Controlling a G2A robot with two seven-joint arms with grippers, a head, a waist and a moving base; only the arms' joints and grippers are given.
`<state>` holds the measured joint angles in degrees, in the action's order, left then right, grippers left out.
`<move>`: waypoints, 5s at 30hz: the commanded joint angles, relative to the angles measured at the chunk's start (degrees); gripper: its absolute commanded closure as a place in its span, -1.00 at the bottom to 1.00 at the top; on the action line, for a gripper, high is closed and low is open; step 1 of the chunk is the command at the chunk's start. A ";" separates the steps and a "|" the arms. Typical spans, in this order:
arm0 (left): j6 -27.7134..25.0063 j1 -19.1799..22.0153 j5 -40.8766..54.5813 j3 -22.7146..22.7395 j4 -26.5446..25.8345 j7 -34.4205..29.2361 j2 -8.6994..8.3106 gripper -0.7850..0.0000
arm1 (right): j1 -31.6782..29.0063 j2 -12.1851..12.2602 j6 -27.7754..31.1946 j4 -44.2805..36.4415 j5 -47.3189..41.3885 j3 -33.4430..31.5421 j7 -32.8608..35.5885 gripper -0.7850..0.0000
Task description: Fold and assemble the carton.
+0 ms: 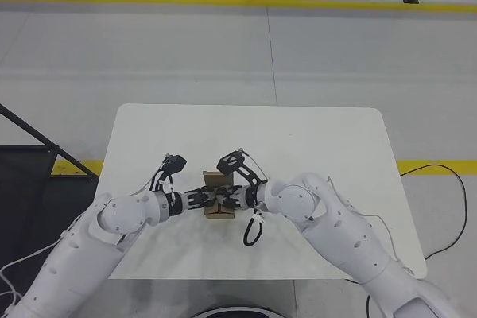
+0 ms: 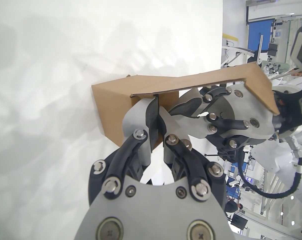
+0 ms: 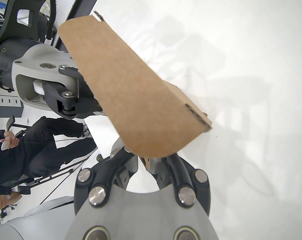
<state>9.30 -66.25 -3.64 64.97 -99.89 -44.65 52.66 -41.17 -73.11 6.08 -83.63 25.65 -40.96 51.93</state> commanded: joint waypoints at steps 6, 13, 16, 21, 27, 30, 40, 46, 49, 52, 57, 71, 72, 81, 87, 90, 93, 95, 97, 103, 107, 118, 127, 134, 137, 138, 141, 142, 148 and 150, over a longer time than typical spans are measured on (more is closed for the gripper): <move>-0.42 -0.50 0.85 1.28 -0.25 -0.14 0.03 1.00 | -1.10 0.22 0.23 -1.06 0.58 -1.33 -0.05 1.00; -2.08 -2.03 2.25 3.26 -1.70 0.07 -0.07 1.00 | -3.00 0.64 0.74 -3.39 1.52 -3.09 -1.34 1.00; -2.52 -2.67 2.68 3.96 -2.45 0.31 -0.09 1.00 | -4.28 0.91 1.34 -4.55 2.10 -4.18 -3.07 1.00; -3.94 -3.94 4.01 6.07 -3.73 0.93 -0.22 1.00 | -6.33 1.54 1.87 -6.62 3.30 -6.14 -3.57 1.00; -6.26 -6.20 7.89 9.74 -4.30 -0.31 -0.55 1.00 | -8.77 2.30 3.01 -8.82 3.73 -8.46 -3.00 1.00; -6.24 -6.44 10.42 10.04 -3.42 0.45 -0.36 1.00 | -9.14 2.19 2.43 -8.51 2.33 -8.76 -3.54 1.00; -7.99 -7.89 14.14 11.00 -2.05 6.33 0.32 1.00 | -5.49 0.33 1.14 -5.67 1.07 -4.69 -4.53 1.00; -8.27 -8.64 14.38 11.96 -2.24 6.68 0.38 1.00 | -3.12 -0.99 -1.16 -2.76 -2.63 -3.19 -4.16 1.00; -8.41 -8.75 14.33 11.98 -2.35 6.55 0.46 1.00 | -2.18 -1.54 -0.47 -0.65 -5.23 -2.78 -3.67 1.00; -8.55 -8.73 14.38 11.91 -2.21 6.37 0.56 1.00 | -1.38 -1.93 -1.07 0.77 -5.60 -2.23 -2.93 1.00; -8.71 -8.68 14.25 11.94 -2.07 6.31 0.70 1.00 | -0.77 -2.34 -1.31 2.07 -5.66 -1.87 -2.53 1.00; -9.39 -9.09 14.29 12.44 -2.00 5.64 0.99 1.00 | -0.81 -2.86 -4.22 0.49 2.59 -0.09 -2.40 1.00; -9.53 -9.17 14.35 12.51 -1.99 5.52 1.00 1.00 | -0.83 -2.89 -4.34 0.54 2.81 -0.08 -2.26 1.00; -9.73 -9.41 14.21 12.90 -1.87 4.68 1.12 1.00 | -0.68 -3.33 -4.81 0.99 4.04 0.02 -1.47 1.00; -9.89 -9.64 14.07 13.14 -1.80 4.45 1.20 1.00 | -0.51 -3.65 -4.38 1.71 4.28 0.04 -1.02 1.00; -9.99 -9.80 14.02 13.30 -1.83 4.34 1.24 1.00 | -0.23 -3.88 -4.11 2.25 4.25 0.15 -0.80 1.00; -10.06 -9.94 13.96 13.45 -1.83 4.23 1.27 1.00 | 0.04 -4.11 -3.92 2.82 4.29 0.29 -0.61 1.00; -10.10 -10.03 13.92 13.56 -1.83 4.14 1.29 1.00 | 0.22 -4.26 -3.82 3.25 4.25 0.38 -0.38 1.00; -10.26 -10.14 13.88 13.70 -1.84 4.16 1.32 1.00 | 0.47 -4.42 -3.78 3.67 4.22 0.46 0.03 1.00; -10.46 -10.40 14.00 14.06 -1.82 3.89 1.38 1.00 | 1.03 -4.82 -3.83 4.62 4.13 0.62 1.18 1.00; -10.48 -10.58 14.03 14.29 -1.90 3.79 1.42 1.00 | 1.30 -5.06 -3.71 5.10 4.07 0.65 1.67 1.00; -10.69 -10.82 14.34 14.95 -2.35 3.79 1.57 1.00 | 1.01 -5.30 -3.06 5.00 4.50 -0.10 1.65 1.00; -11.71 -11.80 16.24 17.33 -3.61 3.69 1.53 1.00 | -2.31 -4.33 -1.16 0.42 6.52 -2.69 -0.08 1.00; -11.95 -12.13 16.85 18.33 -4.56 4.20 1.59 1.00 | -5.91 -3.15 1.48 -4.18 7.83 -5.69 -1.05 1.00; -12.11 -12.33 17.21 18.78 -4.63 4.52 1.63 1.00 | -7.53 -2.63 2.80 -6.00 8.37 -7.15 -1.97 1.00; -12.18 -12.40 17.29 18.87 -4.64 4.59 1.64 1.00 | -8.09 -2.47 3.40 -6.50 8.39 -7.64 -2.28 1.00; -12.21 -12.53 17.42 19.14 -4.61 4.79 1.68 1.00 | -9.47 -2.02 4.78 -7.63 8.50 -8.95 -2.76 1.00; -12.21 -12.54 17.49 19.22 -4.61 4.86 1.70 1.00 | -9.84 -1.90 5.10 -7.92 8.45 -9.28 -2.70 1.00; -12.21 -12.60 17.51 19.35 -4.35 4.89 1.80 1.00 | -10.22 -1.76 6.00 -7.62 7.63 -9.52 -1.81 1.00; -12.24 -12.56 17.50 19.29 -4.18 4.82 1.84 1.00 | -9.53 -2.00 5.93 -6.74 7.36 -8.73 -1.51 1.00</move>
<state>-2.93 -78.85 13.86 84.30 -104.15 -39.78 54.48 -51.10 -74.99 12.09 -90.84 33.11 -50.08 50.25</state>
